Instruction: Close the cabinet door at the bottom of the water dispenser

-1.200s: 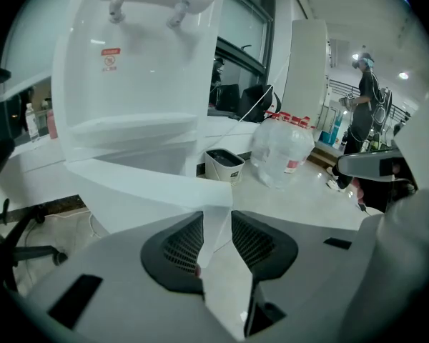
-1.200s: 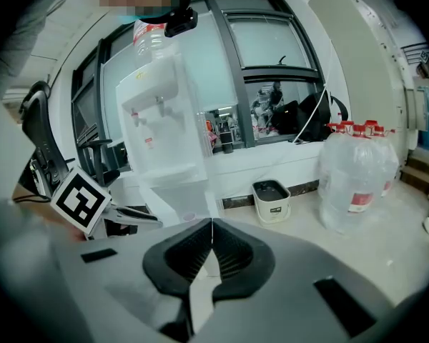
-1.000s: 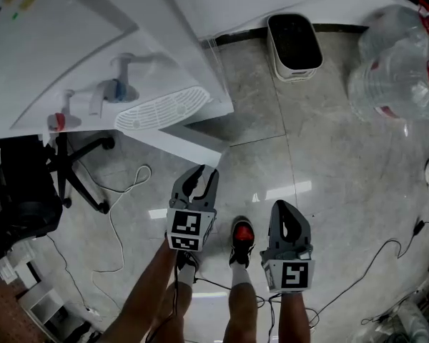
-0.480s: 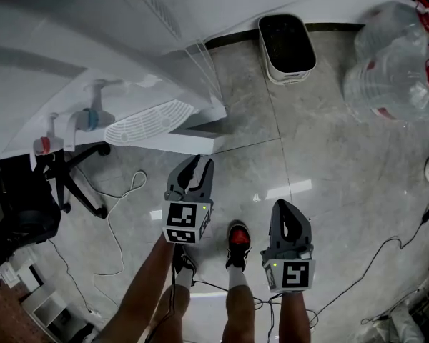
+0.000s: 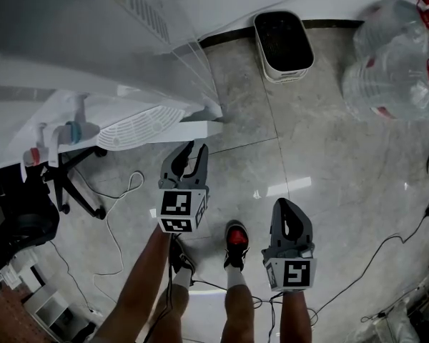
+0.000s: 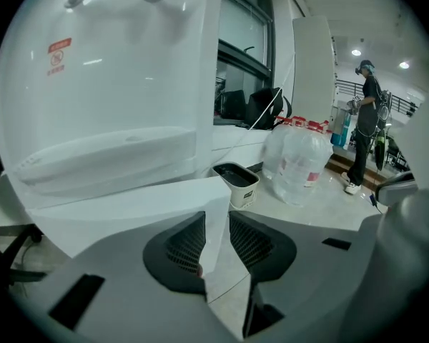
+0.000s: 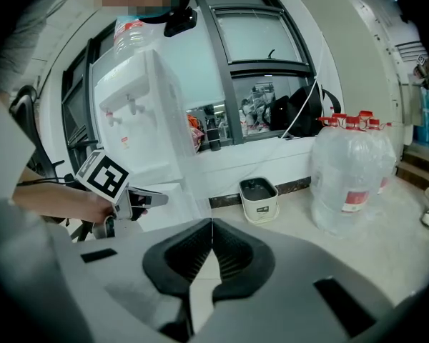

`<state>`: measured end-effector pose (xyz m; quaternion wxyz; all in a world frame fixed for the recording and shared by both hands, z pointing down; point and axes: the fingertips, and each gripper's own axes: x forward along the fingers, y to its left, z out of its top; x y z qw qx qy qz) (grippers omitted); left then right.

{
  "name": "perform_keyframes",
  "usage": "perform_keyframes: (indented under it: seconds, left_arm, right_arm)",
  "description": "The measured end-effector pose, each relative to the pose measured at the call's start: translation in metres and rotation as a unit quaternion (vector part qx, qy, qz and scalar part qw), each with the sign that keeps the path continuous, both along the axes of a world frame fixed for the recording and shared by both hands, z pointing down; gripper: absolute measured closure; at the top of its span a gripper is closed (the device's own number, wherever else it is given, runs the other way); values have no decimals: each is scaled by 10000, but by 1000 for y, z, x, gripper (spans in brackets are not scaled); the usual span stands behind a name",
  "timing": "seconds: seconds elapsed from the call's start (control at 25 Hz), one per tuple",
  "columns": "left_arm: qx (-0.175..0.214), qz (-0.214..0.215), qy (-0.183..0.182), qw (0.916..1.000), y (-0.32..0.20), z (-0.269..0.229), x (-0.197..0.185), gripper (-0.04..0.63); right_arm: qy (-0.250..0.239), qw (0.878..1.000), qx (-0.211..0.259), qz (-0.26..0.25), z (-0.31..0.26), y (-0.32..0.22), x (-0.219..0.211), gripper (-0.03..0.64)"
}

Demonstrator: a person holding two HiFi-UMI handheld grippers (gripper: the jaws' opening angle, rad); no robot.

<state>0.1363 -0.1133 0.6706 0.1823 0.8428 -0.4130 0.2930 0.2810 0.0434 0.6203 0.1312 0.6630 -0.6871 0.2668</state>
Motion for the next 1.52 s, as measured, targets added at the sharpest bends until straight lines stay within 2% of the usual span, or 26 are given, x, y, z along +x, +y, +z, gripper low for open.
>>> perform_keyframes:
  seconds: [0.88,1.52]
  left_arm:
    - [81,-511,-29,9987,-51,5,-11,474]
    - [92,-300,108,9994,-33,-10,-2,474]
  right_arm:
    - [51,10000,-43,23,6,-14,8,600]
    - [108,9999,-24,75,-12,-15,4,600]
